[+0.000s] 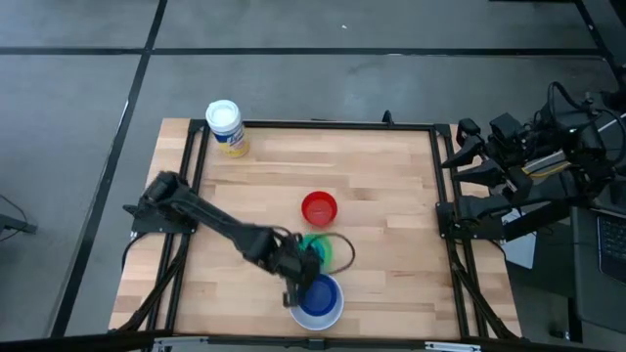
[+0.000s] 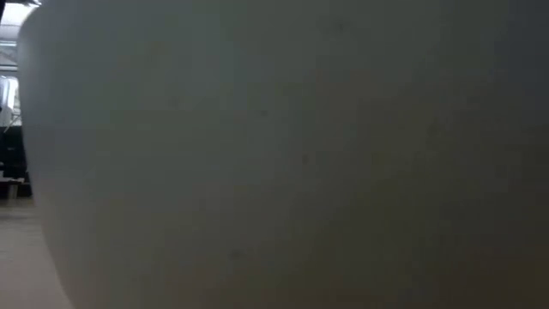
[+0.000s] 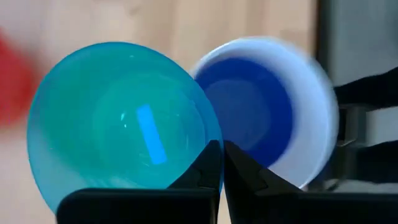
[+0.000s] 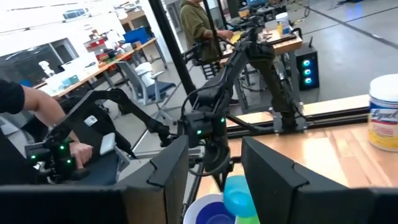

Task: Nest bowls inside each other
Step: Put the blue bowl on the dark blue bowl

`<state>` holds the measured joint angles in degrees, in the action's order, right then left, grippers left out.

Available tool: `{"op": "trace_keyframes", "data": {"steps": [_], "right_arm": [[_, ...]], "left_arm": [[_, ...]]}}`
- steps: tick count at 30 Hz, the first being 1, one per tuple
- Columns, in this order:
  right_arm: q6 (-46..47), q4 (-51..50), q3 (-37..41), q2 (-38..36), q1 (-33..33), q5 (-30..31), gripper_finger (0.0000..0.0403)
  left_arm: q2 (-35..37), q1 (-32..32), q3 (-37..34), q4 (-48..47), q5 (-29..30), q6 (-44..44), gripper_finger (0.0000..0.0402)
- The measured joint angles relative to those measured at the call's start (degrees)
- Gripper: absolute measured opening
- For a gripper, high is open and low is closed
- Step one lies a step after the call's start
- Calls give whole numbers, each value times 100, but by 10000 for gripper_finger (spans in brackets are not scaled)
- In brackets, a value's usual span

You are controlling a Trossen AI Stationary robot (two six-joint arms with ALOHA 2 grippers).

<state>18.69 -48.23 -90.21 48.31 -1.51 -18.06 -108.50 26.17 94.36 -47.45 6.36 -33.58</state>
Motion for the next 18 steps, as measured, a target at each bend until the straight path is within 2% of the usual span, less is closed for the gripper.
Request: {"op": "trace_keyframes", "data": {"steps": [6, 12, 18], "right_arm": [[-6, -17, 0, -3, -199, 0, 153], [-172, -37, 0, -6, -359, 0, 153], [-200, -145, 0, -38, -561, 0, 153]], "left_arm": [[-575, 273, 900, 91, 128, -335, 2], [-1328, 348, 2034, -551, 32, -442, 2], [-1677, 546, 2226, -547, -137, -855, 2]]}}
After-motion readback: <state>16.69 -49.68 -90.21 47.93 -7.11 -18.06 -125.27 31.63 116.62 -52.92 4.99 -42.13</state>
